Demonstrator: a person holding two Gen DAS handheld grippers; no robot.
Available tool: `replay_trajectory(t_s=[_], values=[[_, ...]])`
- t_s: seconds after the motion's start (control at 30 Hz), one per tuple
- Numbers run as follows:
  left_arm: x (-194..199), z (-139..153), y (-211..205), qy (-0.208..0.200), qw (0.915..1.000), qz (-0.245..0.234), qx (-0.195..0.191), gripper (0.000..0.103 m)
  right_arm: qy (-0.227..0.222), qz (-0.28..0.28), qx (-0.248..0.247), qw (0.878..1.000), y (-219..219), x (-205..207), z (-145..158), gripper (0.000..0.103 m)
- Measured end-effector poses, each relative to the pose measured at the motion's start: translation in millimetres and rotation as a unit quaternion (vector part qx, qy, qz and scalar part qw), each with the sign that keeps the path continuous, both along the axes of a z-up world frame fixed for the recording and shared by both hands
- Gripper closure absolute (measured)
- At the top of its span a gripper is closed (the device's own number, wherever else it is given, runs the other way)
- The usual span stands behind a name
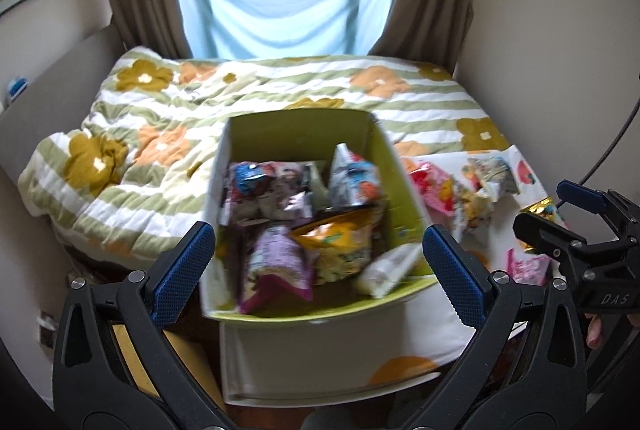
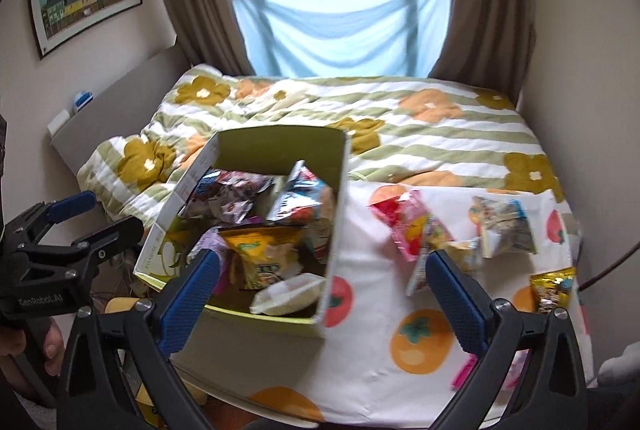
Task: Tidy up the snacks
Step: 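Withdraw both tools from the box toward the remaining snacks, then grasp the pink strawberry candy bag with the left tool while the right tool grasps the gold cocoa bag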
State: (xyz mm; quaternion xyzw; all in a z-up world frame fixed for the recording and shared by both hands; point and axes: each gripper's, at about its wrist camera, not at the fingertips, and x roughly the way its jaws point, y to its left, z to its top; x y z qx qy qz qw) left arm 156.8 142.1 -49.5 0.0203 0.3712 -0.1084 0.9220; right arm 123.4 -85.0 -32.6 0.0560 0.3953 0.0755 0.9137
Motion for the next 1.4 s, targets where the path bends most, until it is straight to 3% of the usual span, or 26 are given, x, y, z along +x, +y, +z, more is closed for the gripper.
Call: replay_trajectory(t_s=[0.17,0.43,0.73,1.0,1.4], values=[[-24.2,9.8,-49.9,-0.015,0.9999,0.001,0.002,0.000,-0.019,-0.015,0.001,1.000,-49.9,-25.4,14.8,0.001],[-58.4,1.0,-145.4,-0.005,0.9998,-0.012,-0.014,0.000,-0.022,-0.034,-0.015,0.999,-140.8,-61.9,16.1,0.001],[-79.3,-32.5,-232.3,0.050,0.9958,-0.073,-0.024,0.000,-0.003,-0.065,-0.032,0.997,-222.8,-86.8,-1.4,0.001],[-61.7,-103.7,-293.9,0.144,0.9778,-0.152,-0.015,0.000,0.056,-0.104,-0.015,0.993,-273.4,-76.0,-44.4,0.001],[-25.7,-199.2,-358.7,0.200,0.9448,-0.259,0.024,0.000,0.116,-0.157,-0.016,0.981,-299.5,-44.7,-115.9,0.001]])
